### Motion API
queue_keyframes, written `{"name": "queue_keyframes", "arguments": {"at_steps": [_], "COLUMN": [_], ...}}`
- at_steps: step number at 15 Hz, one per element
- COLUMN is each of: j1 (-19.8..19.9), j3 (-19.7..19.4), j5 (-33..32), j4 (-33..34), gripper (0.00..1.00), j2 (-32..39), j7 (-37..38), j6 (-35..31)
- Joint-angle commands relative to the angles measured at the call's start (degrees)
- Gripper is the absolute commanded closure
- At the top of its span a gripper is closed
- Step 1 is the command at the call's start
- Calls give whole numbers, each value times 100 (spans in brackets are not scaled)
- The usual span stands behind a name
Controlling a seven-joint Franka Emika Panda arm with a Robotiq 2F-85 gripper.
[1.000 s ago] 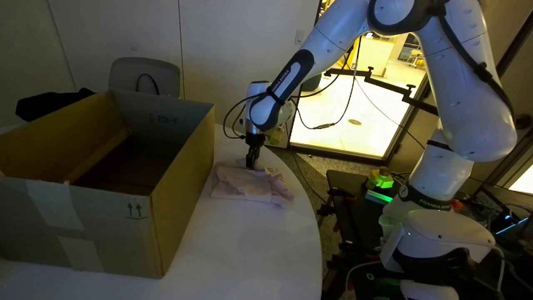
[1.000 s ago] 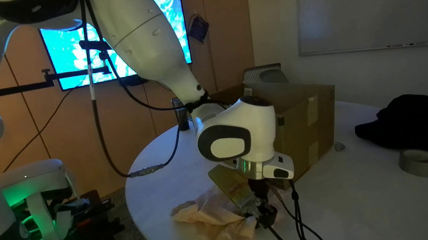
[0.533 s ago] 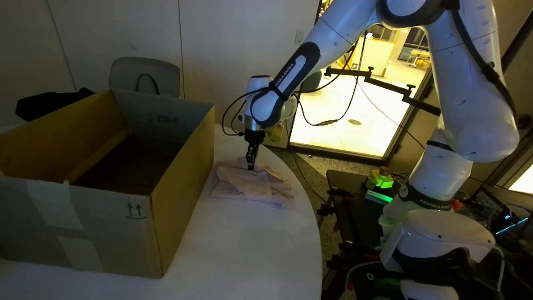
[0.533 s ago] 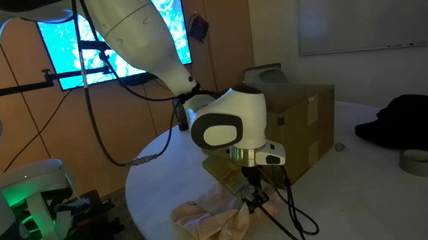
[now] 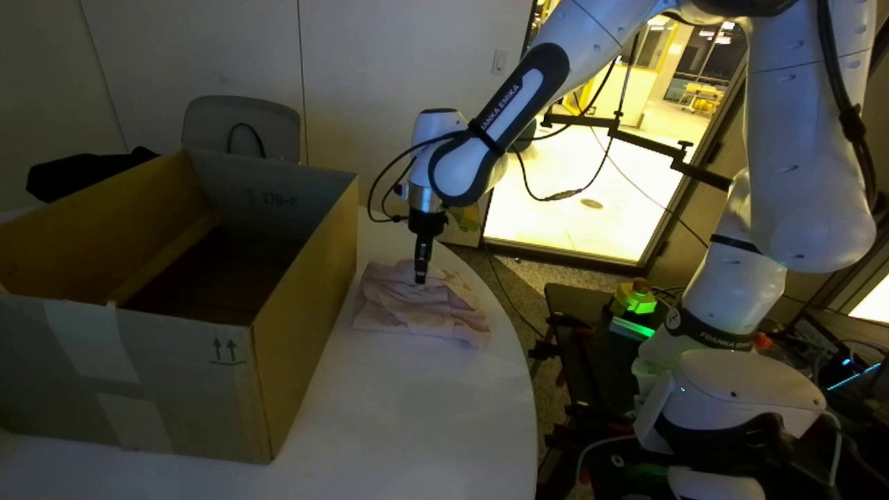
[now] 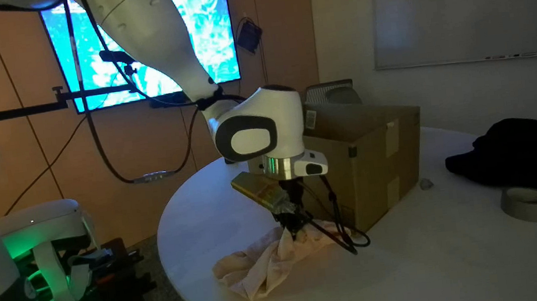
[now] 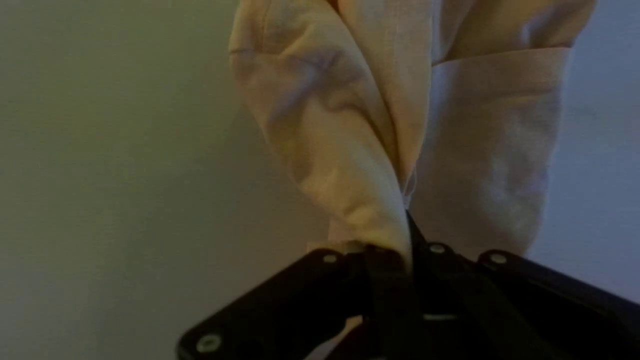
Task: Put the marker on the shirt, then wrap the marker in the shirt and put it in the box
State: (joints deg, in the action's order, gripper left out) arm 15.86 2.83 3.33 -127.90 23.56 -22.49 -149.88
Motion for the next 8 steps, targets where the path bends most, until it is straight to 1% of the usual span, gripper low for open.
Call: {"name": "queue_keyframes", "arguments": {"at_steps": [1,6,8], "j1": [-524,-1188,-1353], "j3": [-100,-117,-101], "j5": [-290,-680,-752], "j4": [-395,-512,-544], "gripper": [98,98,98], "j2": [-422,-342,-306], "j7": [298,897,1091], "j6": [-33,-25,-29]}}
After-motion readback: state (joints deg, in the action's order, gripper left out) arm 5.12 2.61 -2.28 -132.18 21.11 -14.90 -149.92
